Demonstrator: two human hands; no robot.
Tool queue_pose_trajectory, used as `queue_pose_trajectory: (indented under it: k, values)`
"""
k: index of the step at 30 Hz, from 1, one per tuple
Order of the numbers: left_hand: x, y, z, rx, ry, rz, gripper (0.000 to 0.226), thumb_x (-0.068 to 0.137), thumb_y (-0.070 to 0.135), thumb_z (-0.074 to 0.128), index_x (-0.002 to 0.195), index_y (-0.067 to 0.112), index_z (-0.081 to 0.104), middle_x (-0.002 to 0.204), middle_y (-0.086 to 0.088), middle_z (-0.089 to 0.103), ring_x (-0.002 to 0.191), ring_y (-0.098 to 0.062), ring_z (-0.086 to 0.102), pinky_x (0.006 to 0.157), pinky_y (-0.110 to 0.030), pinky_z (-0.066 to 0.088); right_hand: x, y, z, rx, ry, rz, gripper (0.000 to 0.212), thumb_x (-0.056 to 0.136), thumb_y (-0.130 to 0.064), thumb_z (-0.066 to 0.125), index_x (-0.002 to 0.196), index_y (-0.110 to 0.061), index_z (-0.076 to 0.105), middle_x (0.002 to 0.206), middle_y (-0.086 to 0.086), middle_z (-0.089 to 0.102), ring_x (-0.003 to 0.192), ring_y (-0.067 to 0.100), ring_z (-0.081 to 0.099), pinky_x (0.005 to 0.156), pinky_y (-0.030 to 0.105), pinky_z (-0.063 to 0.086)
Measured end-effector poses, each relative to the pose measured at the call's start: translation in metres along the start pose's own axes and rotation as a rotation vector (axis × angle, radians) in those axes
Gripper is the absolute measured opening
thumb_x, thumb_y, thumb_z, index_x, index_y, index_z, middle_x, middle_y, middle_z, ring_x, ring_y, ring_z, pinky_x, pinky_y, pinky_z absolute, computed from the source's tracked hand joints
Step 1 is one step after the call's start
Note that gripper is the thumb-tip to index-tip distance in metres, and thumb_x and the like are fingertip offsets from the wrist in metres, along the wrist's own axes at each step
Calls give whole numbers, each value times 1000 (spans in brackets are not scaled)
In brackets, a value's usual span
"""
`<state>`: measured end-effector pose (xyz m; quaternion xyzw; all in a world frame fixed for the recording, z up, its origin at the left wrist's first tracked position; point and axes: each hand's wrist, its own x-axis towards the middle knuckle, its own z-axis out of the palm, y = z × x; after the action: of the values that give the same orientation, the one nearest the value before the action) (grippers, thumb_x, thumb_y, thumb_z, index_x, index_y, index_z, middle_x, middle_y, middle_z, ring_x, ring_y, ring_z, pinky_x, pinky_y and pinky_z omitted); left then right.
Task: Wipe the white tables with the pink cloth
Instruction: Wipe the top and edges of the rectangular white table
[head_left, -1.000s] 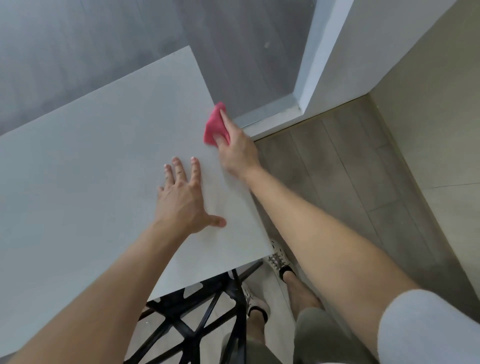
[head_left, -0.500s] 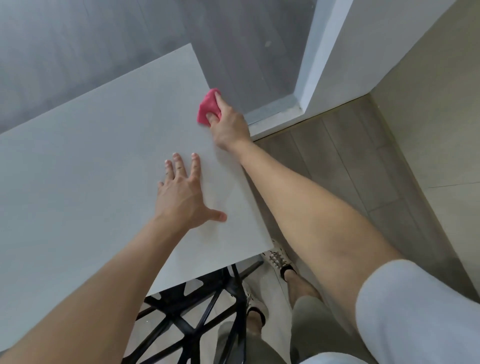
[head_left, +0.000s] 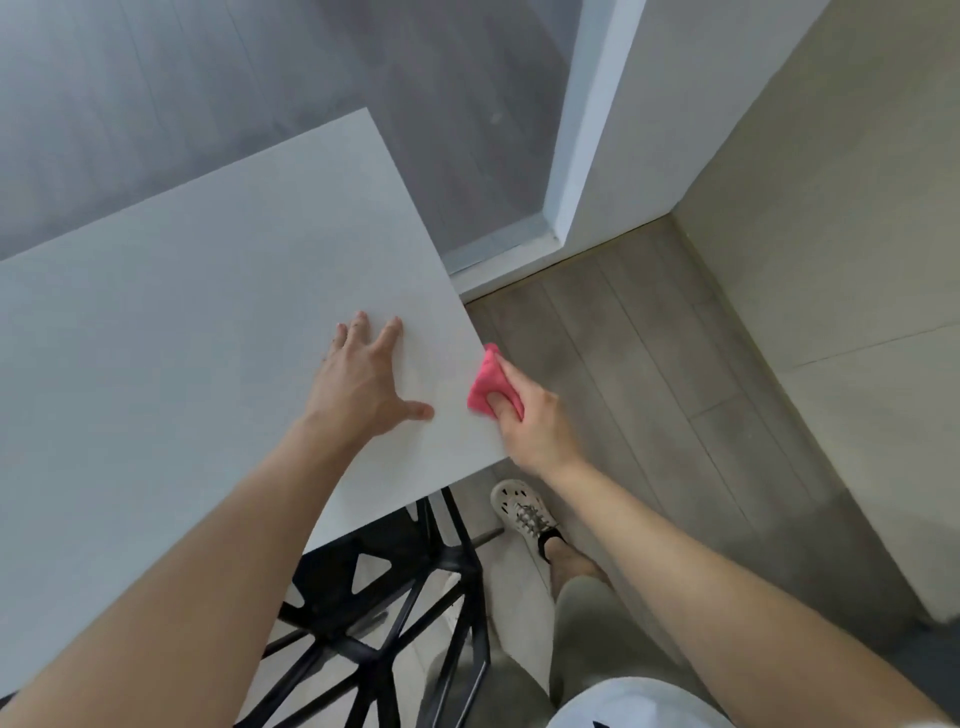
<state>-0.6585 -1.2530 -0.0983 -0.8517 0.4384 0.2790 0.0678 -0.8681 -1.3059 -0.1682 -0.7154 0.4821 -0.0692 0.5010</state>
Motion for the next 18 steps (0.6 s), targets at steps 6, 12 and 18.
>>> queue_pose_trajectory:
  k: [6,12,18]
  values:
    - [-41,-18,33,4,27,33,131,70,40,102,171,45,20,181,-4,10,167,-36,12,130,-55,31,159,-88,17,-160,-33,-15,70,111,-33,59,172,-20,28,158,16,57,145,38,53,116,38,40]
    - [-36,-15,33,105,-24,31,139,69,45,101,172,45,8,182,-5,2,167,-39,6,126,-63,36,106,-46,1,-49,17,-57,60,110,-30,62,167,-25,43,155,6,63,142,30,58,117,31,42]
    - [-37,-14,30,144,-21,58,139,68,49,101,173,42,10,182,-9,6,166,-44,11,123,-65,38,-38,29,-3,-12,51,47,45,111,-31,62,155,-35,58,132,-6,76,120,13,71,103,25,53]
